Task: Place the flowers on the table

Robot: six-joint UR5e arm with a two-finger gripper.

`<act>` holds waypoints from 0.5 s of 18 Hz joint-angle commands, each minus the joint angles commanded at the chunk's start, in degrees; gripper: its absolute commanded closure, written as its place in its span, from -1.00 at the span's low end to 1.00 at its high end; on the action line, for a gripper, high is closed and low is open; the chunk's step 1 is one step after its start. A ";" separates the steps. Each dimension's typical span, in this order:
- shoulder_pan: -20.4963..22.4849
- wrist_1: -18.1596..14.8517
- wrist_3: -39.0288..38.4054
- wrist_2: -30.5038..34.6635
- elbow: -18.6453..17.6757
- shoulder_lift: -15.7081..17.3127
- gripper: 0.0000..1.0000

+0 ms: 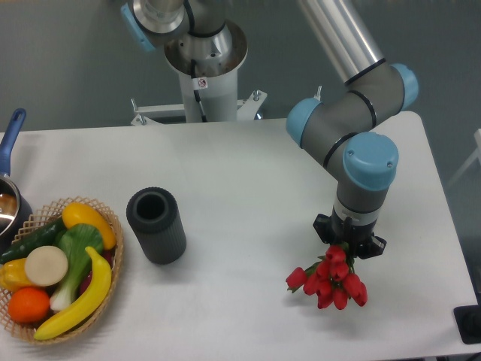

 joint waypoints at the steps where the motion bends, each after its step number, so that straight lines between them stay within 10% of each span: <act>1: 0.17 0.09 0.00 -0.09 -0.27 0.26 -1.00; 9: 1.49 0.53 0.52 -0.70 -0.44 1.05 -1.00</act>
